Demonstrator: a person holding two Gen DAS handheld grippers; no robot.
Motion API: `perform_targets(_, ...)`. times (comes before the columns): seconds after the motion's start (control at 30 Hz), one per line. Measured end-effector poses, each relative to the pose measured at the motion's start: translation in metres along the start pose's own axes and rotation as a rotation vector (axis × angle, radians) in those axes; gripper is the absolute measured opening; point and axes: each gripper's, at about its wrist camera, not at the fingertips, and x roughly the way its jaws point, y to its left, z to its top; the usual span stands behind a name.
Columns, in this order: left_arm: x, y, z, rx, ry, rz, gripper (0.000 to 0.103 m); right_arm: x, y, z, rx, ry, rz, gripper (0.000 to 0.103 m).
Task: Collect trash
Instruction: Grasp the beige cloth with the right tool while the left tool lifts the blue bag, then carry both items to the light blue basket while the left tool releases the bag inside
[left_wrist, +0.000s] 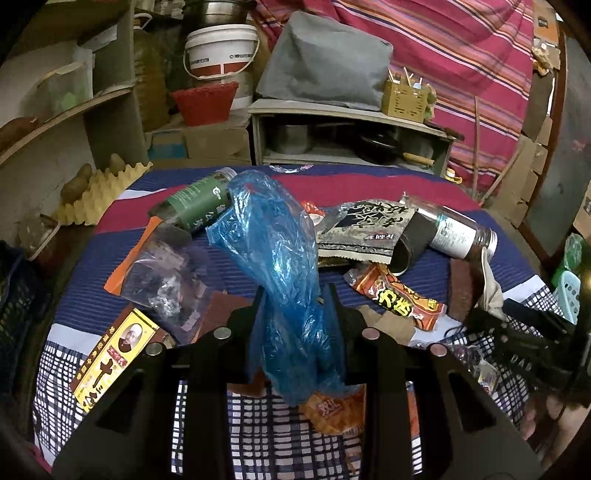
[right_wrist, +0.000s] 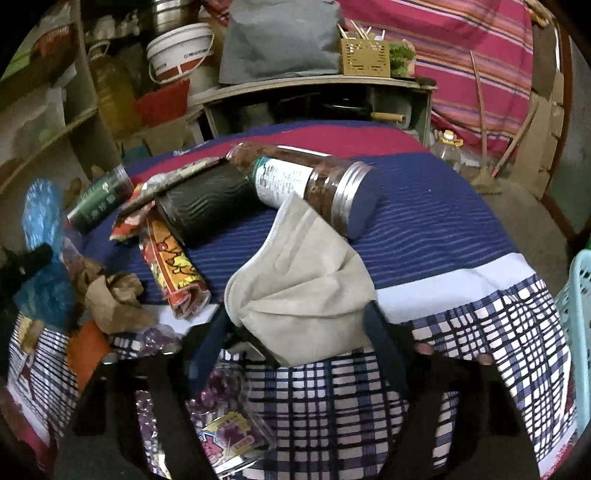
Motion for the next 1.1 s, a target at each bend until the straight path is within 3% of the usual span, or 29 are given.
perform_targets(0.07, 0.000, -0.001, 0.000, 0.004, 0.000, 0.000, 0.029, 0.000, 0.000, 0.001, -0.002, 0.003, 0.021, 0.044)
perform_targets(0.2, -0.003, -0.007, -0.001, 0.019, -0.007, -0.006, 0.029, -0.004, 0.003, 0.003, -0.029, 0.004, 0.035, 0.028)
perform_targets(0.3, -0.007, -0.012, -0.002, 0.030, -0.014, -0.017, 0.029, -0.018, -0.005, 0.006, 0.019, 0.008, 0.070, 0.019)
perform_targets(0.37, -0.010, -0.018, -0.003, 0.045, -0.022, -0.023, 0.028, -0.032, -0.012, 0.007, 0.039, -0.003, 0.082, 0.019)
perform_targets(0.5, -0.022, -0.029, -0.004, 0.047, -0.024, -0.082, 0.010, -0.067, -0.029, 0.011, 0.039, -0.051, 0.090, 0.018)
perform_targets(0.7, -0.053, -0.072, -0.002, 0.089, -0.114, -0.130, 0.009, -0.119, -0.069, 0.000, 0.022, -0.132, 0.068, 0.018)
perform_targets(0.93, -0.057, -0.134, -0.006, 0.104, -0.114, -0.229, 0.006, -0.160, -0.132, -0.030, 0.044, -0.194, -0.021, 0.018)
perform_targets(1.1, -0.059, -0.206, -0.014, 0.190, -0.134, -0.307, 0.006, -0.179, -0.183, -0.044, 0.094, -0.226, -0.093, 0.018)
